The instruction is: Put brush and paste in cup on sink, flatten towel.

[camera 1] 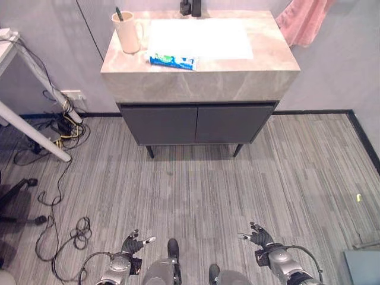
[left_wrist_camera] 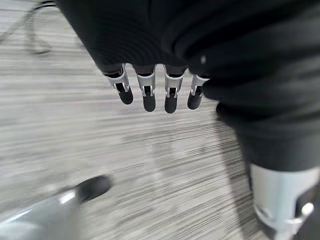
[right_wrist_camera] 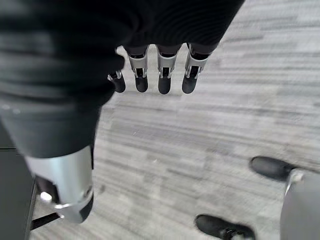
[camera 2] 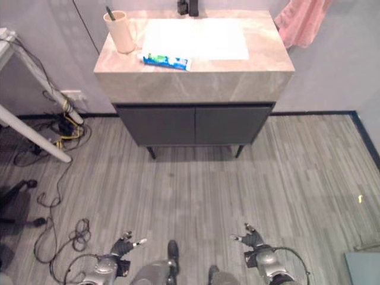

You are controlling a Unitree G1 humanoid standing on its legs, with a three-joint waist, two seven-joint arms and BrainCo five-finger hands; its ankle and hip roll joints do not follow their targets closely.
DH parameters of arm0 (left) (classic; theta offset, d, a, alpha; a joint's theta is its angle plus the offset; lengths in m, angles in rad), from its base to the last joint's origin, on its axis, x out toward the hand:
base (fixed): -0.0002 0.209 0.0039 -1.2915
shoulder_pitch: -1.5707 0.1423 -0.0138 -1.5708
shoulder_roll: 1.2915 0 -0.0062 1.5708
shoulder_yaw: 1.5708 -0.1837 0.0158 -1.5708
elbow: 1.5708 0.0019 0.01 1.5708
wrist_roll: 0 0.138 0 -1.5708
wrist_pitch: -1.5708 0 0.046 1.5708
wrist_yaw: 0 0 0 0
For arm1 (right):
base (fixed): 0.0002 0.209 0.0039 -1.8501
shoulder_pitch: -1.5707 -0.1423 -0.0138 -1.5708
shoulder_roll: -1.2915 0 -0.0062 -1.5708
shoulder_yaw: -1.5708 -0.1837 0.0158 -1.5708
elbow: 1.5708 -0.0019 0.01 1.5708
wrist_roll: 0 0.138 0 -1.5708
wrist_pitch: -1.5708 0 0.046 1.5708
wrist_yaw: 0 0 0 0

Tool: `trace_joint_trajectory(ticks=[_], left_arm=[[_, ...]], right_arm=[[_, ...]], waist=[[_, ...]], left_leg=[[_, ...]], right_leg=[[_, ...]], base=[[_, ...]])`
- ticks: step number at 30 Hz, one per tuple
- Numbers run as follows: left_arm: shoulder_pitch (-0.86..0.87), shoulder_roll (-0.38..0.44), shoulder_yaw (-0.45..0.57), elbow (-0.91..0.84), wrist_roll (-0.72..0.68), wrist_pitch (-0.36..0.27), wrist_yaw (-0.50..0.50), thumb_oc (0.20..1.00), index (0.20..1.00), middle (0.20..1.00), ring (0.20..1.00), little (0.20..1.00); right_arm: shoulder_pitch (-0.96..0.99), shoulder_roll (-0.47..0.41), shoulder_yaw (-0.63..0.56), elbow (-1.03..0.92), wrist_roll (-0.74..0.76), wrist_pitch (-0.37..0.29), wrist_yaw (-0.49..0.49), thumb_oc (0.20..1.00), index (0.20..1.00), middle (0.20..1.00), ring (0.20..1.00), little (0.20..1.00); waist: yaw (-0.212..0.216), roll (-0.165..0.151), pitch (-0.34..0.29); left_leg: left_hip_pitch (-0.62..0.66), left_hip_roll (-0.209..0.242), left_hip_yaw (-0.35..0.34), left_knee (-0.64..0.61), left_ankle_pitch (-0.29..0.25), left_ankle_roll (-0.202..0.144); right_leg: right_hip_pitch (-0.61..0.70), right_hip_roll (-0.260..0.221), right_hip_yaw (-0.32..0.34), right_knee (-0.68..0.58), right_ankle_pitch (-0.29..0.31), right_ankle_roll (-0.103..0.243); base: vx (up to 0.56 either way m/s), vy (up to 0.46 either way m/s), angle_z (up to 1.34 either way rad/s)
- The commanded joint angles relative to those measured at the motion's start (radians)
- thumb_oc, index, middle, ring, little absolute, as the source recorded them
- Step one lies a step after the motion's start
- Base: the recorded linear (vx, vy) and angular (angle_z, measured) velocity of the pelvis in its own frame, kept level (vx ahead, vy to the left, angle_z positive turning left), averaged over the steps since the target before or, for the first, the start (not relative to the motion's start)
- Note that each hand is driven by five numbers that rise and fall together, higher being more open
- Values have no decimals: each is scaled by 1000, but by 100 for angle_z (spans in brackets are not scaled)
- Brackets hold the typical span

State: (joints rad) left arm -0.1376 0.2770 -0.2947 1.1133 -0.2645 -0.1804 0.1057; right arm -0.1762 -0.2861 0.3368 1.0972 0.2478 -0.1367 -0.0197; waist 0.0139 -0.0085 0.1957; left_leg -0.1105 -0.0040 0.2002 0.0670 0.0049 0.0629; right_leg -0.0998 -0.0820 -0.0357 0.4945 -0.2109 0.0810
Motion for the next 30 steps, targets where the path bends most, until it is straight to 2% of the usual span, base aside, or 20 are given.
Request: trace_joint_trajectory(ticks=[1,3,4,5,6,9,13,14,16,18,19,20,21,22,23,25,26,28,29,30], left_arm=[[18,29,7,-37,20,-37,7,1000,1000,1000,1000,1000],[23,36,-4,-52,42,-31,0,1000,1000,1000,1000,1000],[12,44,-9,-37,57,-30,-2,1000,1000,1000,1000,1000],[12,44,-9,-37,57,-30,-2,1000,1000,1000,1000,1000],[5,44,-13,-23,69,-34,-2,1000,1000,1000,1000,1000],[-2,39,-20,-5,85,-33,-6,1000,1000,1000,1000,1000],[-30,30,-27,10,97,-34,0,1000,1000,1000,1000,1000],[-29,28,-30,12,101,-31,-5,1000,1000,1000,1000,1000],[-34,22,-36,21,101,-33,-4,1000,1000,1000,1000,1000],[-34,18,-37,18,97,-32,-6,1000,1000,1000,1000,1000],[-38,9,-33,23,86,-28,-4,1000,1000,1000,1000,1000],[-38,9,-33,23,86,-28,-4,1000,1000,1000,1000,1000],[-52,2,-44,20,79,-26,-3,1000,1000,1000,1000,1000],[-53,2,-44,20,79,-26,-3,1000,1000,1000,1000,1000],[-65,-3,-52,6,69,-27,1,1000,1000,1000,1000,1000],[-66,-4,-51,3,68,-28,6,1000,1000,1000,1000,1000],[-68,-3,-54,2,68,-28,6,1000,1000,1000,1000,1000],[-72,-4,-66,-2,71,-32,10,1000,1000,1000,1000,1000],[-72,-4,-66,-2,71,-32,11,1000,1000,1000,1000,1000],[-70,-6,-74,7,81,-35,19,1000,1000,1000,1000,1000]], right_arm=[[7,-30,16,-68,-22,-16,2,1000,1000,1000,1000,1000],[15,-32,9,-92,-24,-13,6,1000,1000,1000,1000,1000],[19,-33,8,-104,-18,-16,11,1000,1000,1000,1000,1000],[19,-33,8,-104,-18,-16,11,1000,1000,1000,1000,1000],[21,-35,10,-107,-19,-17,11,1000,1000,1000,1000,1000],[25,-41,17,-115,-23,-20,12,1000,1000,1000,1000,1000],[21,-54,23,-139,-57,-8,4,1000,1000,1000,1000,1000],[29,-56,24,-140,-59,-8,8,1000,1000,1000,1000,1000],[29,-64,32,-137,-58,-12,8,1000,1000,1000,1000,1000],[29,-74,35,-142,-61,-12,9,1000,1000,1000,1000,1000],[23,-89,42,-153,-65,-15,6,1000,1000,1000,1000,1000],[23,-89,42,-153,-65,-15,6,1000,1000,1000,1000,1000],[8,-109,61,-166,-105,-16,-6,1000,1000,1000,1000,1000],[8,-109,61,-166,-105,-16,-6,1000,1000,1000,1000,1000],[1,-134,74,-202,-125,-17,-14,1000,1000,1000,1000,1000],[4,-144,77,-226,-125,-16,-10,1000,1000,1000,1000,1000],[5,-146,77,-219,-127,-15,-12,1000,1000,1000,1000,1000],[1,-150,80,-181,-140,-14,-27,1000,1000,1000,1000,1000],[1,-150,80,-181,-140,-14,-27,1000,1000,1000,1000,1000],[1,-145,86,-166,-146,-17,-35,1000,1000,1000,1000,1000]], waist=[[2,0,-36],[-12,20,-13],[-39,22,-5],[-38,24,-6],[-45,21,-5],[-60,15,-1],[-88,-9,10],[-94,-17,1],[-99,-29,-10],[-98,-30,-17],[-100,-31,-22],[-102,-30,-22],[-96,-38,-8],[-98,-36,-8],[-92,-48,13],[-96,-51,14],[-95,-52,16],[-87,-39,10],[-87,-40,10],[-79,-21,1]], left_leg=[[-156,-6,-20,171,-5,-19],[-105,-9,-17,141,-23,-3],[-50,-26,-35,85,-21,-3],[-51,-24,-35,84,-20,-4],[-11,-29,-23,50,-24,-5],[28,-42,-38,20,-34,-13],[104,-51,-69,-10,-70,-34],[112,-55,-81,-6,-82,-41],[114,-62,-103,34,-112,-48],[111,-59,-113,62,-127,-54],[84,-49,-128,185,-105,-79],[81,-48,-130,190,-108,-80],[10,-21,-137,362,-20,-126],[5,-19,-140,368,-23,-127],[-63,1,-128,493,17,-146],[-78,21,-100,512,23,-143],[-99,35,-79,497,26,-142],[-141,62,-42,295,-2,-121],[-138,61,-41,292,-1,-121],[-146,82,-59,101,47,-123]], right_leg=[[28,-41,0,64,282,85],[-29,-50,-35,141,308,82],[-103,18,-1,103,242,66],[-104,20,-1,100,245,66],[-132,6,-44,11,227,61],[-176,13,-46,-117,221,56],[-228,-32,-41,-346,338,83],[-205,-20,-14,-361,330,82],[-166,20,52,-356,323,62],[-151,28,46,-360,314,52],[-128,42,37,-352,293,28],[-128,43,34,-351,292,28],[-86,45,12,-361,274,-2],[-87,46,9,-361,274,-2],[-57,39,-14,-377,261,-24],[-48,40,-28,-382,250,-32],[-36,39,-34,-391,243,-34],[-15,35,-54,-420,221,-22],[-14,34,-53,-420,220,-21],[-8,43,-49,-424,203,-10]], base=[[173,233,-4],[225,198,6],[257,147,1],[353,138,-14],[159,48,-15],[238,5,-16],[370,-111,13],[434,-191,27],[325,-169,53],[268,-162,67],[226,-153,29],[362,-300,24],[134,-150,17],[218,-284,47],[82,-137,34],[143,-150,28],[265,-135,35],[231,-39,43],[231,94,39],[166,82,22]])
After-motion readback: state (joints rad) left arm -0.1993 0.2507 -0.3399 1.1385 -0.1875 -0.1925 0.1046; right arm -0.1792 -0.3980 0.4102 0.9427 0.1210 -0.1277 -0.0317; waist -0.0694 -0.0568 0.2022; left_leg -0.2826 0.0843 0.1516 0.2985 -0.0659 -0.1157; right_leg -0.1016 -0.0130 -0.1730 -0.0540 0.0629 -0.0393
